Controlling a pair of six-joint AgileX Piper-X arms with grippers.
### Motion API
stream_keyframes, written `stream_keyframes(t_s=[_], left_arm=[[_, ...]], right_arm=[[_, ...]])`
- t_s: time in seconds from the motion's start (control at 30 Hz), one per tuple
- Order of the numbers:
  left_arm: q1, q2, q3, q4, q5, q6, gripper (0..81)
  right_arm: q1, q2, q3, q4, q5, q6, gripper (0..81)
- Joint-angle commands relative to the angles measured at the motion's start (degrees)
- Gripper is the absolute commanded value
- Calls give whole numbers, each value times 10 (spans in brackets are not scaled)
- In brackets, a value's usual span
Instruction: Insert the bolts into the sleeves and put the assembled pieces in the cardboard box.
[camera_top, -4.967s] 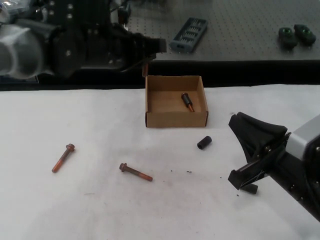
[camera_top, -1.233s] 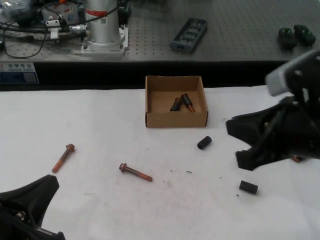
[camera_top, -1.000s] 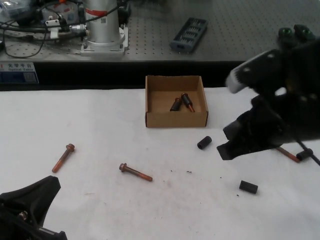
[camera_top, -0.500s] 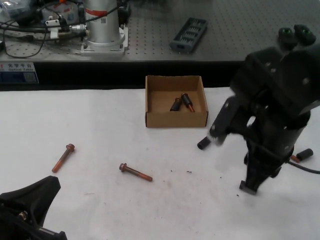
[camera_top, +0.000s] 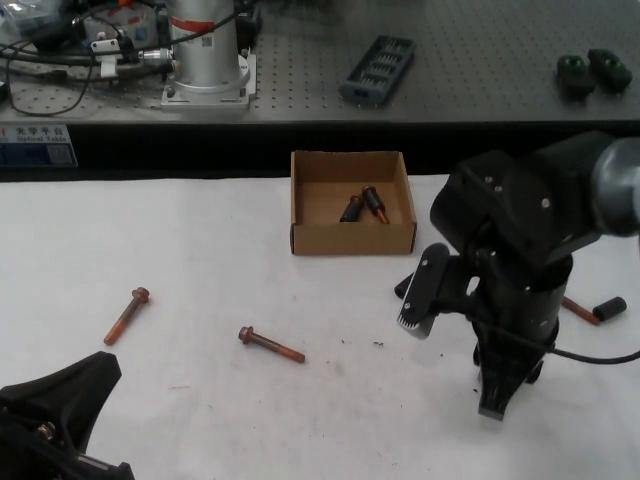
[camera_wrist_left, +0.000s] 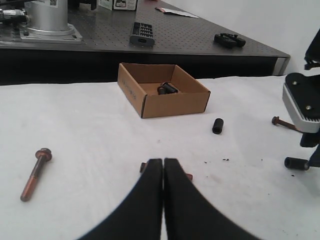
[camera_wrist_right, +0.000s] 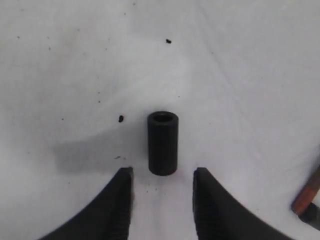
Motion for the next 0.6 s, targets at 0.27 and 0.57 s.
stream_keyframes(t_s=[0.27, 0.57], left_arm=[[1, 1, -6, -12, 0, 4, 7], [1, 1, -6, -12, 0, 4, 7]], right_arm=[[-5, 43, -6, -53, -12, -18, 297], [-21, 77, -6, -53, -11, -13, 286]])
